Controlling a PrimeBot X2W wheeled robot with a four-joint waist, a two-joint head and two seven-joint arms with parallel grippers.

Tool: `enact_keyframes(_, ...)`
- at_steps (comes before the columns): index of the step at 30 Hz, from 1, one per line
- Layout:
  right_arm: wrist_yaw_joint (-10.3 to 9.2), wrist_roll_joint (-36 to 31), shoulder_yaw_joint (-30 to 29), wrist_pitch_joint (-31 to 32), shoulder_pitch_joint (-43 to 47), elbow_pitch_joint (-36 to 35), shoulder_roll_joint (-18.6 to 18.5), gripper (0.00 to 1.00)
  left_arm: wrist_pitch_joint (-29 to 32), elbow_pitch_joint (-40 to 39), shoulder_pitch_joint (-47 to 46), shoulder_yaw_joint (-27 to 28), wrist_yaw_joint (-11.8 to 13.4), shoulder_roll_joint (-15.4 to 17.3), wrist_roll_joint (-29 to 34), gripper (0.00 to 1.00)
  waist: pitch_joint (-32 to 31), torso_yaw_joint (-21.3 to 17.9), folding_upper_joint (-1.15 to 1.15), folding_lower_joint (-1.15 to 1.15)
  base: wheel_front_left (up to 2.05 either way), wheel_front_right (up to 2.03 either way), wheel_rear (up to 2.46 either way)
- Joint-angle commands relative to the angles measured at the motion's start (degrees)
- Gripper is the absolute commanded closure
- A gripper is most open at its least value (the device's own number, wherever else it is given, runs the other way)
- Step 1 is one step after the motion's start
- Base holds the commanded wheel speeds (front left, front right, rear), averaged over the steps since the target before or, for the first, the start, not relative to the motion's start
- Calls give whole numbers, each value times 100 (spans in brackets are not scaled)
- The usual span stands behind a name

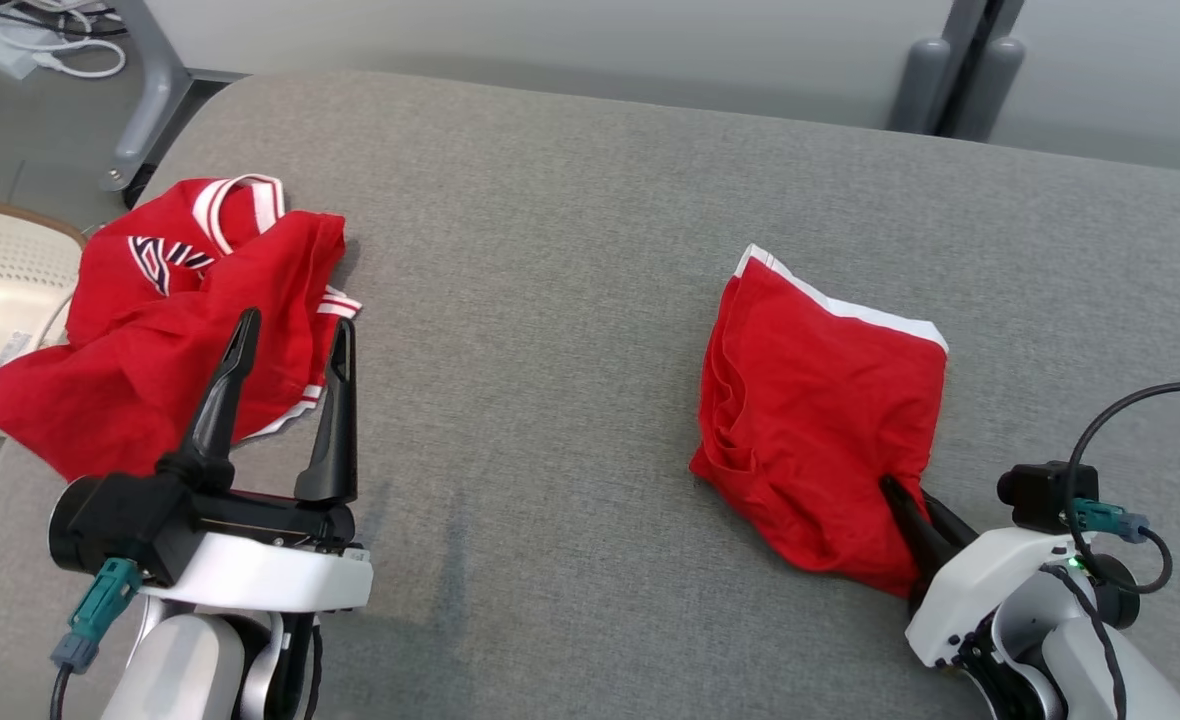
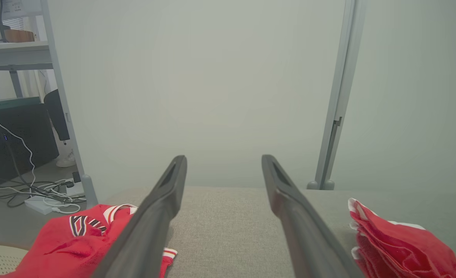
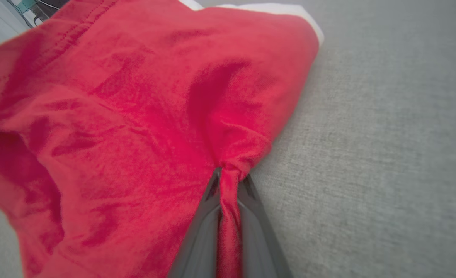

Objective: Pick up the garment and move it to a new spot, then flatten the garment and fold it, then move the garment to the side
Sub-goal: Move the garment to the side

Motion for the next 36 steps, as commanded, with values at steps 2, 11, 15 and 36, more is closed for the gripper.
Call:
enact_keyframes(2, -2, 58, 121, 10, 90, -46, -143, 100, -22, -28, 68, 70, -21, 34, 61, 0, -33, -271, 0, 0, 0, 0, 0)
enact_keyframes(11, -1, 171, 669, 76, 77, -502, -459, 100, -12, -156, 128, 129, -43, 174, 120, 0, 82, -1372, 0, 0, 0, 0, 0)
enact_keyframes(15, -1, 177, 895, 59, -115, -642, -567, 100, 61, -230, 26, 123, -44, 232, 128, 0, 242, -1868, 0, 0, 0, 0, 0)
enact_keyframes(36, -1, -324, 2143, -264, -2310, 0, -2257, 100, 765, -1015, -773, -82, -241, 851, 495, 0, 1818, -3535, 0, 0, 0, 0, 0)
